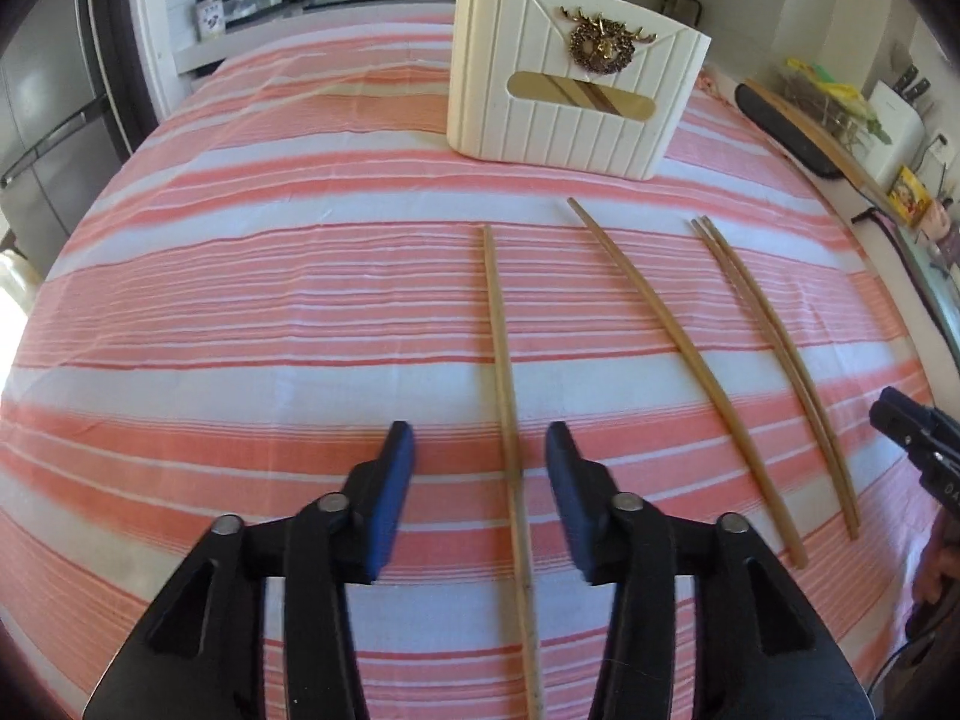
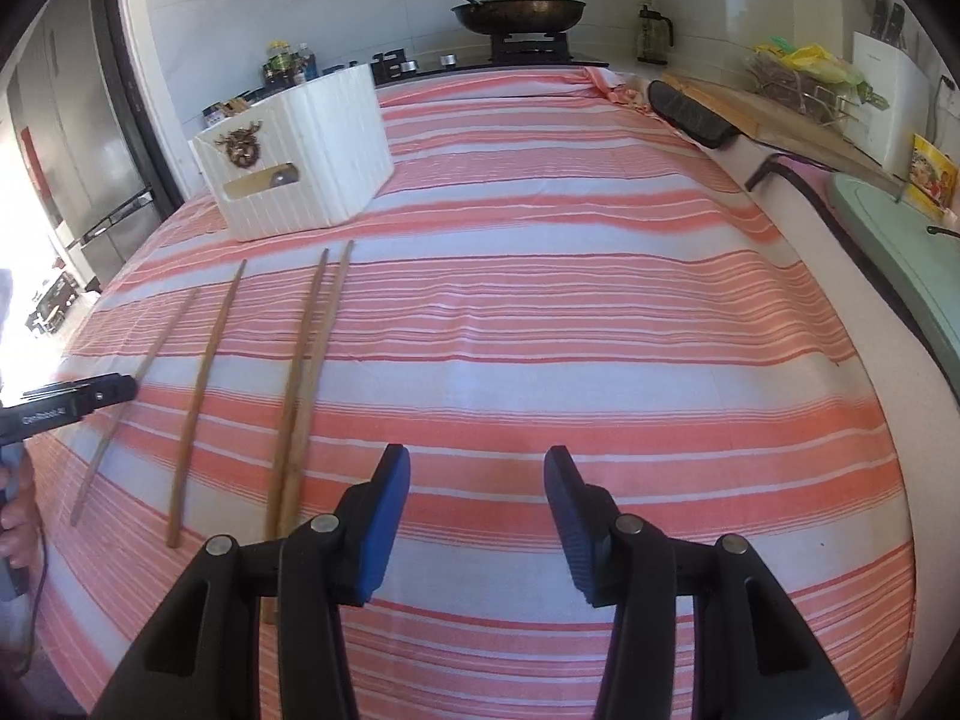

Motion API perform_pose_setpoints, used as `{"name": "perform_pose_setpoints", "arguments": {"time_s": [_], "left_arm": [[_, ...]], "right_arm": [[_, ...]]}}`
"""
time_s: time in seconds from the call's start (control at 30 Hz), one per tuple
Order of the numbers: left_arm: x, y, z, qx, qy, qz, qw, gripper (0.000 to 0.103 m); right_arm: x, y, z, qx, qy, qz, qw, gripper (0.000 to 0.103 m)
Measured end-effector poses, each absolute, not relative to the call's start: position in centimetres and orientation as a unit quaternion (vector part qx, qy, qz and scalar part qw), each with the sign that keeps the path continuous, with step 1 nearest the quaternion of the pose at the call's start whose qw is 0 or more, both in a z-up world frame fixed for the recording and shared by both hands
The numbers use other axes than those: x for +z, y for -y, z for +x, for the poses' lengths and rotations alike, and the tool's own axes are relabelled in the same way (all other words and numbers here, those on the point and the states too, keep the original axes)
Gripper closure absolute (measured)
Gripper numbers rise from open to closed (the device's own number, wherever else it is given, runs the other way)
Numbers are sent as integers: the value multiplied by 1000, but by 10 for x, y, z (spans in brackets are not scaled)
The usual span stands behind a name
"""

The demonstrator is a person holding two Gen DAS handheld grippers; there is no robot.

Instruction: Organize utensils

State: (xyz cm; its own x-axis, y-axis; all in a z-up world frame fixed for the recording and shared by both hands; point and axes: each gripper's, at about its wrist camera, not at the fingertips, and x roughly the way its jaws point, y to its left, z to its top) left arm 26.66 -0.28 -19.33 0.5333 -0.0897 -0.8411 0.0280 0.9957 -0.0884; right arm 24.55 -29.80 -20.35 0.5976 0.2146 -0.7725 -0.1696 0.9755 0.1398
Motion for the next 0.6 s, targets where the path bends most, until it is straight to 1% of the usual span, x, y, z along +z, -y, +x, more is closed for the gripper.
{"name": "perform_pose_setpoints", "arguments": {"time_s": [0.03, 0.2, 0.23, 0.27, 0.33, 0.43, 0.53, 0.6], "left_arm": [[-194, 3, 267, -32, -481, -30, 875, 45], [-196, 0, 269, -33, -483, -26, 875, 45], [-196, 0, 269, -33, -482, -25, 875, 45], [-197, 1, 268, -33, -482, -24, 875, 44], [-197, 2, 267, -33, -481, -21, 876, 44], [-198, 4, 267, -31, -481, -11, 876, 43], [-199, 10, 268, -27, -478, 5, 878, 44], [-199, 10, 267, -25, -474, 6, 880, 47]], "right_arm": [[-200, 291, 246, 123, -437, 26, 891, 55], [-195, 253, 263, 181, -457, 11, 871, 58], [-198, 247, 267, 183, -461, 3, 868, 66], [-201, 242, 272, 185, -469, -3, 864, 71], [-208, 236, 281, 188, -487, -4, 853, 84], [-211, 232, 285, 183, -494, -13, 850, 91], [-212, 226, 285, 177, -496, -40, 849, 93], [-212, 223, 282, 165, -491, -64, 853, 97]]}}
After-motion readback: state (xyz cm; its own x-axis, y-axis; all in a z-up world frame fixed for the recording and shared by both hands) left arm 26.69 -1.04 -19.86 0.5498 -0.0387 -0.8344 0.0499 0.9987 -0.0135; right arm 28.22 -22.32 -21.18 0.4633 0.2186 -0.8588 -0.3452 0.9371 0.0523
